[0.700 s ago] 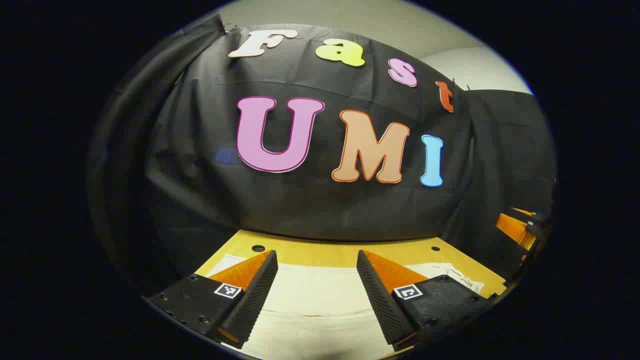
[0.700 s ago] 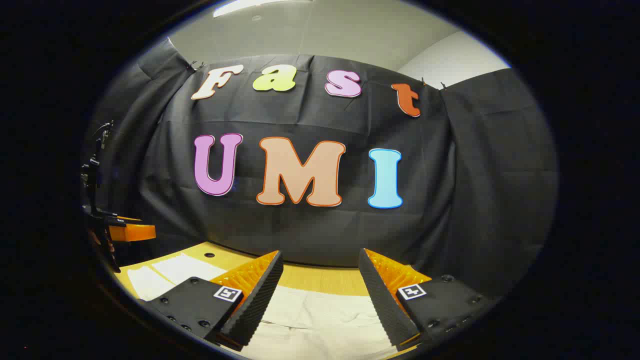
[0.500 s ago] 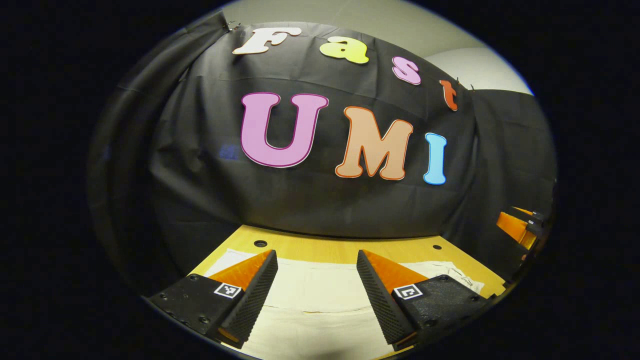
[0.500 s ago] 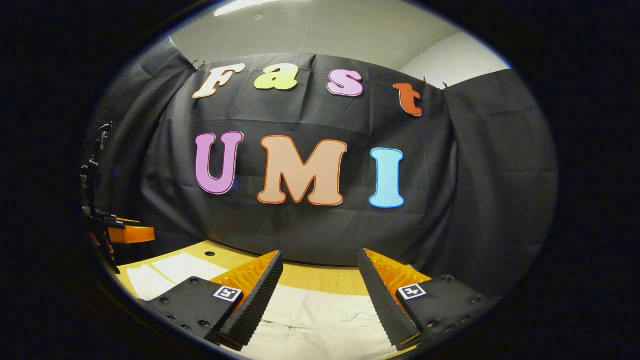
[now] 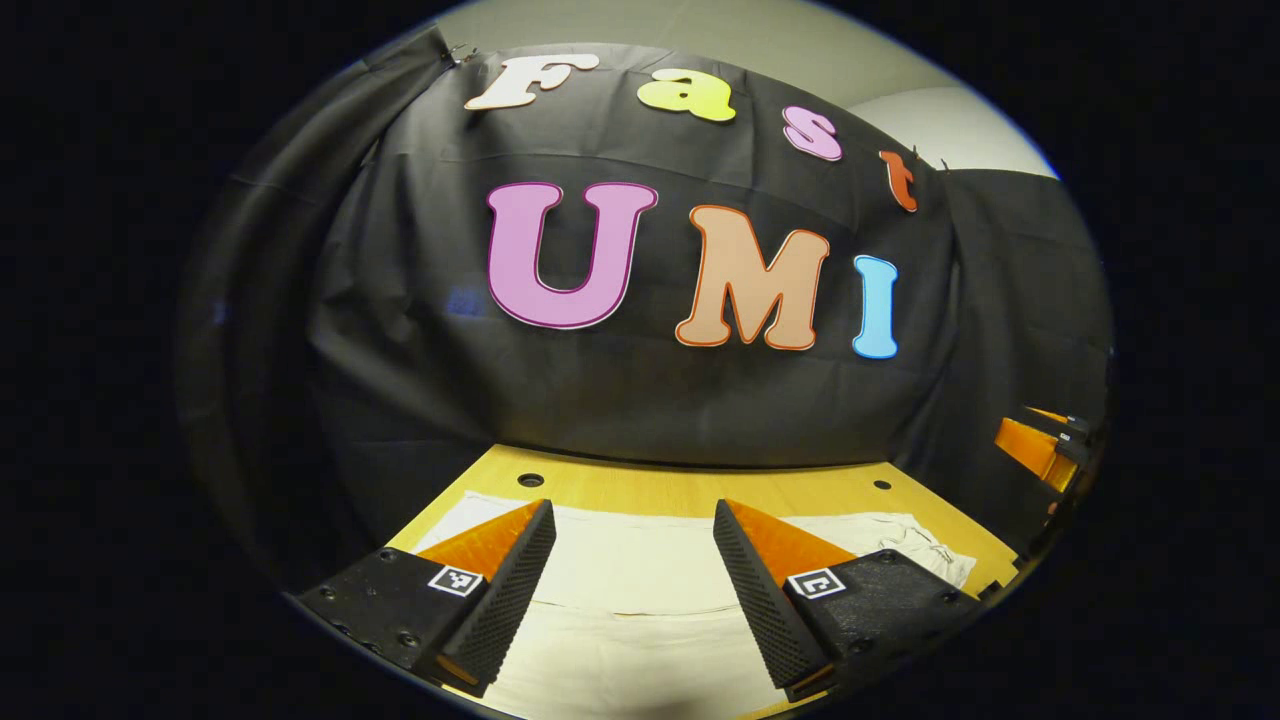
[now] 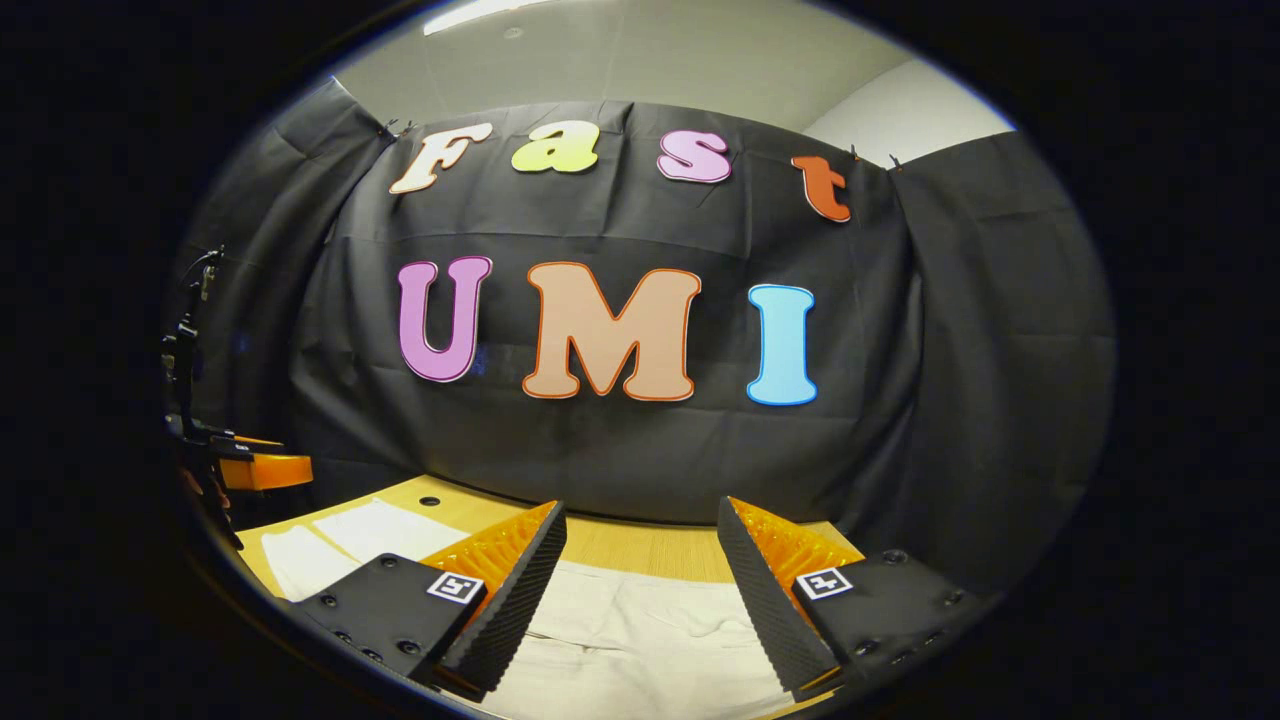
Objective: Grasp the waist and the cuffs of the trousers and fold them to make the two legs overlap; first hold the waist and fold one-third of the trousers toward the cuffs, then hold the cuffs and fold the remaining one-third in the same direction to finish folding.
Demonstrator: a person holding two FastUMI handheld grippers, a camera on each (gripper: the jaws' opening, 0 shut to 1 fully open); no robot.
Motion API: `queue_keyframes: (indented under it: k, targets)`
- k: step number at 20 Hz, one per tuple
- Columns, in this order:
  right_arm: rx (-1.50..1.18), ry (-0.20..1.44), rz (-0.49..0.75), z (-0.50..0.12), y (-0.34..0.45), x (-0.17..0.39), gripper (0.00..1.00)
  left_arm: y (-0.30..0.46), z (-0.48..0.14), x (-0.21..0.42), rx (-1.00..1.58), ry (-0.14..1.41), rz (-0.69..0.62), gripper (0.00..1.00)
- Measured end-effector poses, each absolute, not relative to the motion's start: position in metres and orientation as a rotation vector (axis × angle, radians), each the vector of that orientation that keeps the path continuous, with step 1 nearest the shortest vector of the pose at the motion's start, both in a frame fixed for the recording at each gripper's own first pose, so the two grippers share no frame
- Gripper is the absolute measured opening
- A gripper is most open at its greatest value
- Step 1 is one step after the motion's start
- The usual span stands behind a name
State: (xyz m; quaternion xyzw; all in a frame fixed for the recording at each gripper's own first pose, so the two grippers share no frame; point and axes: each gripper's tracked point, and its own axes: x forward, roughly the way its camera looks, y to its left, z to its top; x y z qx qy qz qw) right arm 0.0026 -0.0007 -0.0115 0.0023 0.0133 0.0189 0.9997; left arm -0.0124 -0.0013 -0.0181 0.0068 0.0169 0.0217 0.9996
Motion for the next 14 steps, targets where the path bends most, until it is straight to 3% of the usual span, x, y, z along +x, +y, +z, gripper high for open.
queue_keyframes:
  k: [2, 7, 14]
  targets:
    - [0.003, 0.035, 0.031, -0.016, -0.004, 0.002, 0.97, -0.005, -0.021, -0.015, 0.014, 0.039, 0.041, 0.91]
    - [0.026, 0.061, 0.031, -0.025, -0.005, 0.003, 0.98, -0.009, -0.034, -0.019, 0.030, 0.069, 0.026, 0.94]
    - [0.024, 0.104, 0.035, -0.041, -0.006, 0.002, 0.98, -0.006, -0.099, -0.035, 0.052, 0.227, -0.037, 0.95]
